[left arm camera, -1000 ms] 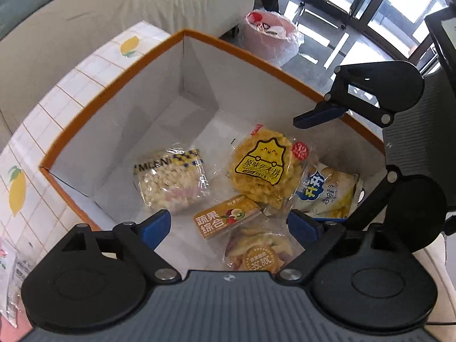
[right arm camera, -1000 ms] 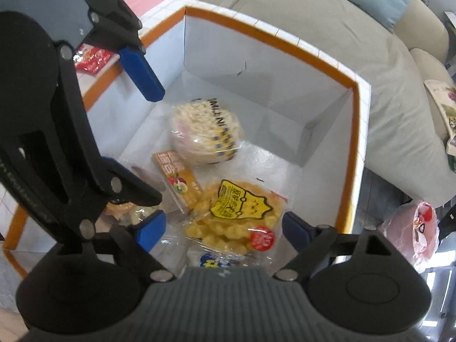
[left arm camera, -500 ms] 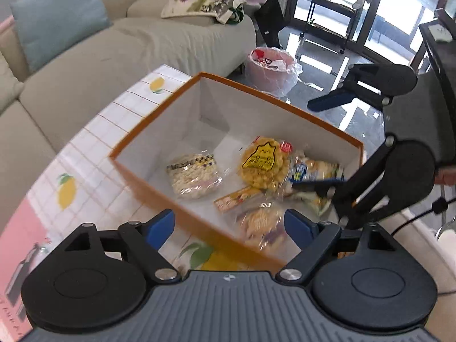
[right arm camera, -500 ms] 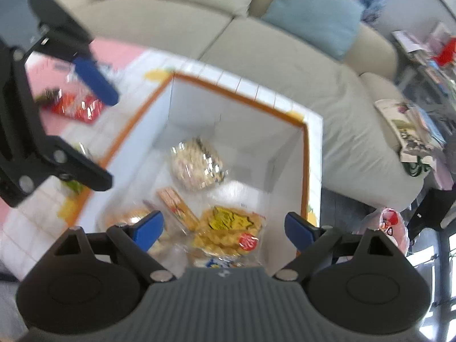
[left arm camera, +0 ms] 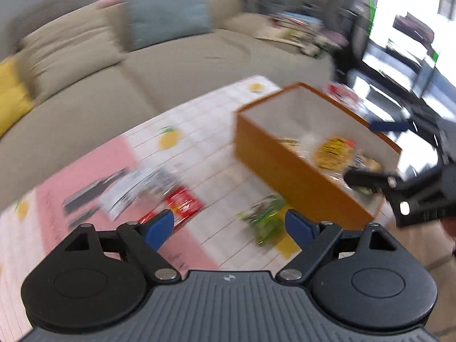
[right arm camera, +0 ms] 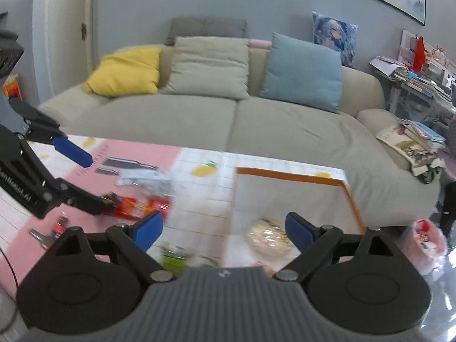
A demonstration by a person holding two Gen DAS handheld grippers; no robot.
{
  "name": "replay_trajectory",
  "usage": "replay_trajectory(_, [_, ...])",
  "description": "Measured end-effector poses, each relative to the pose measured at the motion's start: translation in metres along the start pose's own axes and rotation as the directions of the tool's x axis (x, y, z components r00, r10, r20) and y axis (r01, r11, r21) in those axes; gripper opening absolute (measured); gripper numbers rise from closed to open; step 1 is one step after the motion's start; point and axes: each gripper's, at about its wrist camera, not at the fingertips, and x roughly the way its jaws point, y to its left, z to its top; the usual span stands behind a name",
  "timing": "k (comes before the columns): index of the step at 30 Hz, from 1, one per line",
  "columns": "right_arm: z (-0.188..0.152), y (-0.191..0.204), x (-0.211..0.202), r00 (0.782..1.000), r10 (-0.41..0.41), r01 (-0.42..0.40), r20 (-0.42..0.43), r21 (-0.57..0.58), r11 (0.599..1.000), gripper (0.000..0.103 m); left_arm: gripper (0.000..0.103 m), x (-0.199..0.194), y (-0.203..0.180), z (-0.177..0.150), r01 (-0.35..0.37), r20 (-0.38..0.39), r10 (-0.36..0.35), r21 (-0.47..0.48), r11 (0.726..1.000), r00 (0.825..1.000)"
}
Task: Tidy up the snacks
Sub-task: 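Move both tools back from the box toward the table, then grasp the green raisin bag with the right tool while the left grasps the gummy bottle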
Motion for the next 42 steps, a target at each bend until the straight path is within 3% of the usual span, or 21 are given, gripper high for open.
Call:
replay_trajectory(3, [-0.006, 0.029, 0.002, 1.000, 0.019, -0.019, 0.014, 0.020, 1.000, 0.091, 0.103, -0.012, 0.021, -0.021, -0.048, 0.012, 0.050, -0.116, 0.992, 0.999])
replay_trajectory(8, [-0.019, 0.069, 0.015, 0.999, 0.035, -0.034, -0.016, 0.042, 0.999, 0.091, 0.103, -0.025, 0.040, -0.056, -0.118, 0.028, 0.130, -0.266, 0.957, 0.991])
replay_trajectory(14, [-0.037, 0.100, 0.035, 0.997, -0.032, 0.036, -0.072, 0.048, 0.998, 0.091, 0.103, -0.020, 0.056, -0.098, -0.205, 0.009, 0.228, -0.406, 0.891, 0.974])
replay_trajectory(17, [-0.047, 0.106, 0.045, 0.994, -0.054, 0.058, -0.098, 0.045, 0.997, 0.091, 0.103, -0.012, 0.063, -0.114, -0.214, 0.002, 0.241, -0.453, 0.865, 0.970])
replay_trajectory(26, [-0.071, 0.108, 0.072, 0.985, -0.067, 0.074, -0.157, 0.044, 0.996, 0.085, 0.100, 0.012, 0.078, -0.144, -0.249, -0.043, 0.267, -0.525, 0.814, 0.963])
replay_trajectory(30, [-0.072, 0.105, 0.085, 0.983, -0.072, 0.079, -0.172, 0.038, 0.996, 0.082, 0.093, 0.023, 0.091, -0.149, -0.250, -0.059, 0.262, -0.550, 0.797, 0.963])
replay_trajectory(34, [-0.070, 0.106, 0.104, 0.976, -0.081, 0.079, -0.201, -0.016, 0.997, 0.069, 0.092, 0.037, 0.099, -0.147, -0.256, -0.072, 0.262, -0.555, 0.791, 0.962])
replay_trajectory(40, [-0.066, 0.100, 0.129, 0.966, -0.095, 0.097, -0.241, -0.005, 0.995, 0.066, 0.091, 0.054, 0.106, -0.145, -0.286, -0.091, 0.284, -0.543, 0.790, 0.955])
replay_trajectory(42, [-0.067, 0.099, 0.136, 0.963, -0.099, 0.101, -0.250, -0.006, 0.995, 0.065, 0.087, 0.059, 0.107, -0.146, -0.294, -0.101, 0.286, -0.537, 0.790, 0.953])
